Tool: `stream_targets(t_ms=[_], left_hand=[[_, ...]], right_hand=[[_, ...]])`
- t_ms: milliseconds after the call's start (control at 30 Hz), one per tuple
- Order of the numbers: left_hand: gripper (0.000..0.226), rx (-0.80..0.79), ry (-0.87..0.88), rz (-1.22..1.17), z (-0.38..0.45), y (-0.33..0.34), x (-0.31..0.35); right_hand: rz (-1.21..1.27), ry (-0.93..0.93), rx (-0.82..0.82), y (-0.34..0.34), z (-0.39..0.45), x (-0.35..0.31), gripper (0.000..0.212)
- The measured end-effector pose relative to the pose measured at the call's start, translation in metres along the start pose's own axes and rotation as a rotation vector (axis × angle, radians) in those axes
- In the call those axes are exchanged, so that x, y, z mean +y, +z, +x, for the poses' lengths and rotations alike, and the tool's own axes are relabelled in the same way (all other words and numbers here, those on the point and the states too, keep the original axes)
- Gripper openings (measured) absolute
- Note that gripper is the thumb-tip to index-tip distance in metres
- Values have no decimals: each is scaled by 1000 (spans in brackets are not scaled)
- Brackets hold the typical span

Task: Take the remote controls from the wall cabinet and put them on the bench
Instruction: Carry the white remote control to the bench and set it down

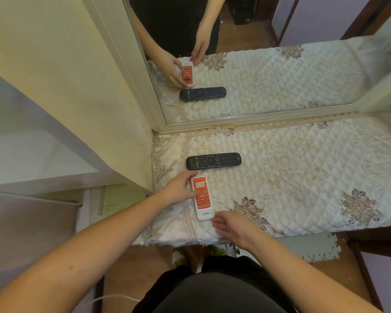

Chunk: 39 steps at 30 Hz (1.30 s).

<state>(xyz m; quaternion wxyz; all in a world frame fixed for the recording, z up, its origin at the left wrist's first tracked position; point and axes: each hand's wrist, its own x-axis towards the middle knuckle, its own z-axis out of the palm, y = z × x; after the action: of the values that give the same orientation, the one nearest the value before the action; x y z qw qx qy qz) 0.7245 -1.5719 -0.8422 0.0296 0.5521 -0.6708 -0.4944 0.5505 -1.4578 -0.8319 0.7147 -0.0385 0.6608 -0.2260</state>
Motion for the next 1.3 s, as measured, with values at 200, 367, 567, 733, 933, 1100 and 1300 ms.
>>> stream_targets(t_ms=[200,367,567,733,933,1100,1300], left_hand=[[73,-13,-4,12,-4,5,-1],[73,39,-7,-19,-11,8,-2],[64,103,-23,-25,-24,5,-1],[41,133,-59,-26,-41,2,-3],[36,205,-47,86,-73,3,-3],[41,274,-67,198,-98,4,1],[54,291,-90,412,-130,8,15]], right_hand=[[-36,-14,9,-1,-1,1,32],[-89,-33,1,-1,-2,0,32],[-209,-59,18,-3,-4,0,38],[-341,-133,33,-10,-12,-5,26],[-539,-344,21,-11,-24,-21,33],[-949,-585,30,-7,-32,-35,31],[-1308,-838,48,1,-32,-42,45]])
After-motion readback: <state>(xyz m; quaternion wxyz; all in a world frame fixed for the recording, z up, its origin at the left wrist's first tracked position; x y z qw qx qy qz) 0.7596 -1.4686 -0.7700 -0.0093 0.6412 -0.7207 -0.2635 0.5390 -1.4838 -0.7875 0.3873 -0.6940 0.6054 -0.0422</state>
